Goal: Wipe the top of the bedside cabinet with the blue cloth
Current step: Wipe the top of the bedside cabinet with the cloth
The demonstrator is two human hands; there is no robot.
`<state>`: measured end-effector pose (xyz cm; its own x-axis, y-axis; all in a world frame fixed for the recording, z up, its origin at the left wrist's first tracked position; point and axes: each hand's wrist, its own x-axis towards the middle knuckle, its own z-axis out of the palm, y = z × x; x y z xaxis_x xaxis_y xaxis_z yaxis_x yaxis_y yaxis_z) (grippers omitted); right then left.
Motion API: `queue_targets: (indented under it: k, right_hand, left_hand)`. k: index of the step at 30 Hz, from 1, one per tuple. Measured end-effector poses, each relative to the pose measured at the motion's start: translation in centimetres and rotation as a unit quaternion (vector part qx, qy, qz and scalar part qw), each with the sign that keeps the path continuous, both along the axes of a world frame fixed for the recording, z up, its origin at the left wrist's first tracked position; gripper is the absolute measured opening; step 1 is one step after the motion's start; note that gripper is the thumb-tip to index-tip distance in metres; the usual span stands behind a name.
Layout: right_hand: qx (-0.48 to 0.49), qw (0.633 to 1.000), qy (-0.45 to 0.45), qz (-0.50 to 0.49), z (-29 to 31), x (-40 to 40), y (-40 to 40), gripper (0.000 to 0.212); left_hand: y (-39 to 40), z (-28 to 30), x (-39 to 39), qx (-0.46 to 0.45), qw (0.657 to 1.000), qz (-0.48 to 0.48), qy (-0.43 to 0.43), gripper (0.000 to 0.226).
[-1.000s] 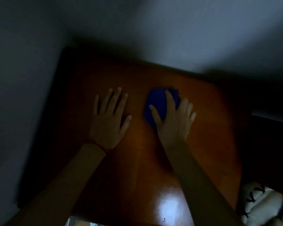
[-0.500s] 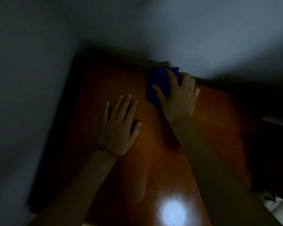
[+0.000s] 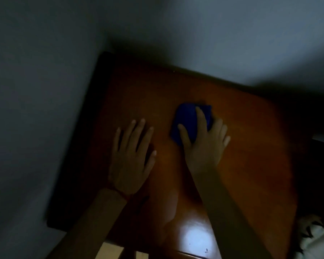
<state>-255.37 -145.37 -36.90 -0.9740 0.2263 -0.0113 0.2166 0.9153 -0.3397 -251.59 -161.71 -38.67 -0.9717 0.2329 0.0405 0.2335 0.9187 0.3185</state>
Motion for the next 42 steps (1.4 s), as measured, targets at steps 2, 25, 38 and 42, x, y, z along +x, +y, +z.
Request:
queue_targets:
  k: [2,25,38,42]
  right_hand:
    - [-0.007,1.000,0.005,0.006,0.2,-1.6,0.0,0.055]
    - [0.032,0.999,-0.008,-0.027,-0.4,14.5,-4.8,0.053]
    - [0.019,0.999,0.004,-0.040,-0.5,19.6,-6.4,0.055]
    - [0.044,0.999,-0.003,-0.008,-0.6,20.2,-6.4,0.054]
  left_hand:
    - [-0.9,0.0,2.5,-0.003,1.000,-0.003,-0.004,0.049]
    - [-1.7,-0.5,5.4,-0.023,1.000,-0.020,-0.003,0.055]
    - [-5.8,-1.3,14.4,-0.023,0.998,-0.037,0.036,0.052]
    - [-5.7,-1.6,14.5,-0.018,0.998,-0.027,0.050,0.051]
